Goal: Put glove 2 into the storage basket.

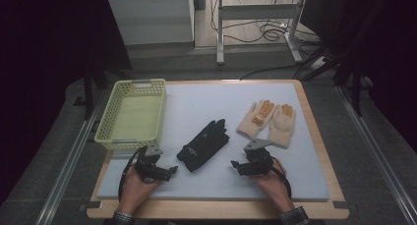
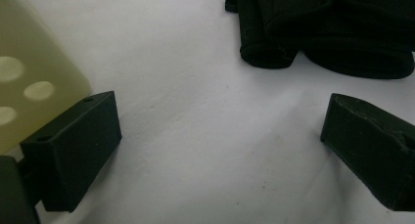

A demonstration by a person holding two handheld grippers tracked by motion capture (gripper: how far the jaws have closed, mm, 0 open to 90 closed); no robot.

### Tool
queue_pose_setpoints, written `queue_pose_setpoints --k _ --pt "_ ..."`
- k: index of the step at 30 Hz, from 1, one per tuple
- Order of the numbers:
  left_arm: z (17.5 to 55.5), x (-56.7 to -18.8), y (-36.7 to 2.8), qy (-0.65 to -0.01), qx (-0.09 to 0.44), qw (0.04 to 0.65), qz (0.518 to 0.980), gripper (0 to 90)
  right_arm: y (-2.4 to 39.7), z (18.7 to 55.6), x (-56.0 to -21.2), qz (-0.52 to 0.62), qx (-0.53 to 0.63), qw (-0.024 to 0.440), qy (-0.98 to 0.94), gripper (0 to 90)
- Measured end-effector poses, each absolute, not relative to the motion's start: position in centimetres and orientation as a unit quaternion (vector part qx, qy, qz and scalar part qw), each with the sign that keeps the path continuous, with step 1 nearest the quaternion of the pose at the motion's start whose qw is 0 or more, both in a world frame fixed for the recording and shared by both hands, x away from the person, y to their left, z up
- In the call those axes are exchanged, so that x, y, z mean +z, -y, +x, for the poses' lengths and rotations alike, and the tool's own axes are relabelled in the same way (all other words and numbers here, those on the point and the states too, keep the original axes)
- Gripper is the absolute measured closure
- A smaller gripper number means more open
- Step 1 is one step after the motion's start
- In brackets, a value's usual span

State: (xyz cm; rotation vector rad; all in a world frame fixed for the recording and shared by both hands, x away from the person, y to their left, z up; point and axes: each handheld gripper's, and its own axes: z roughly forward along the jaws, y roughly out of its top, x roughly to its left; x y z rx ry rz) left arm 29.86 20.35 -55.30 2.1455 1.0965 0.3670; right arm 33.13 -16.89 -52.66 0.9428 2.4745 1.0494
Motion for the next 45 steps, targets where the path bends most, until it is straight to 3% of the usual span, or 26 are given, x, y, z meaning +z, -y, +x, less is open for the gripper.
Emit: queue_pose_setpoints --k 2,13,31,37,45 --pt "29.9 -55.3 -20.3 -0.422 0.141 0.345 0.826 1.5 18.1 33.4 -52.9 0.339 0.36 0.146 -0.857 18.4" --pt "29.8 -55.2 -20.4 -0.42 0.142 0.345 0.827 1.9 19.1 33.3 -53.5 0.341 0.345 0.168 -0.858 9.1" --pt "29.7 -52.2 -17.0 -0.359 0.101 0.363 0.854 0.0 19.1 33.3 -53.6 0.341 0.346 0.172 -0.857 9.0" --pt "31.2 -50.7 -14.5 -0.346 0.104 0.356 0.862 0.0 19.1 33.2 -53.5 0.341 0.346 0.173 -0.857 9.0" --pt "34.6 -51.8 -12.1 -0.356 0.086 0.34 0.867 0.0 19.1 33.2 -53.6 0.34 0.347 0.175 -0.857 9.1"
